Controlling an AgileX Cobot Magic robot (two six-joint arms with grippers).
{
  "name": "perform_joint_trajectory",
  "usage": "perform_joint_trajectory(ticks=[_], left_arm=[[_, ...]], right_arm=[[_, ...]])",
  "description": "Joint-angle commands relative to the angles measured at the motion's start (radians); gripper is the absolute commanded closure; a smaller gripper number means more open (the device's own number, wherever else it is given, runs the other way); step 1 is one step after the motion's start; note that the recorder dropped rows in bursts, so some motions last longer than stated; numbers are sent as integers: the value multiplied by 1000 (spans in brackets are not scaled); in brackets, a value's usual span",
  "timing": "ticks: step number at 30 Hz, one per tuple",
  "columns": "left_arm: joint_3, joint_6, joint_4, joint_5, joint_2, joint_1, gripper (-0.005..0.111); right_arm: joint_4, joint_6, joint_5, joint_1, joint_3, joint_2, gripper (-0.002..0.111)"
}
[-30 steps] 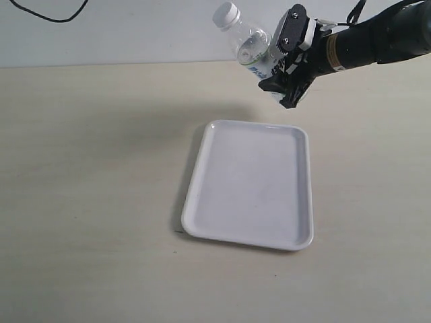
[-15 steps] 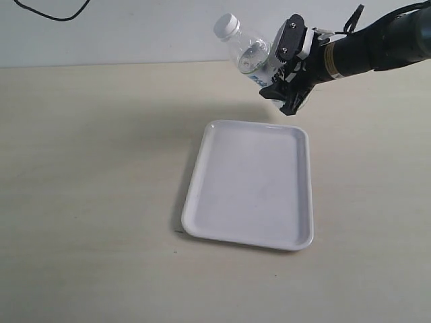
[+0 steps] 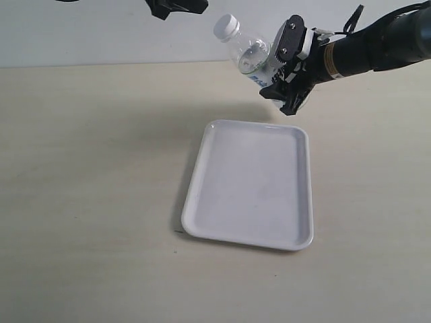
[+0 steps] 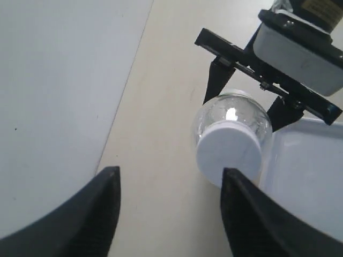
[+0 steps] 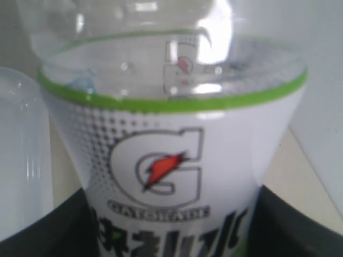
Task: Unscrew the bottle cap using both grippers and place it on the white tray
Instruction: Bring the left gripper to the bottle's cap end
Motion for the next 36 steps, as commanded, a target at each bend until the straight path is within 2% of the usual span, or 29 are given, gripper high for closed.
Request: perform_joint_trajectory(ticks=[1, 8, 13, 19, 36], left_arm=[[5, 60, -19, 38, -3, -1, 52], [61, 114, -65, 19, 2, -1, 43], [69, 133, -107, 21, 10, -12, 43], [69, 140, -93, -9, 24, -68, 43], [69, 133, -87, 3, 43, -70, 43]], right_arm=[[20, -9, -2, -2, -11, -4, 108], [20, -9, -2, -2, -11, -4, 108], [20, -9, -2, -2, -11, -4, 108], [20, -62, 21, -2, -11, -4, 108], [20, -71, 25, -2, -11, -4, 108]])
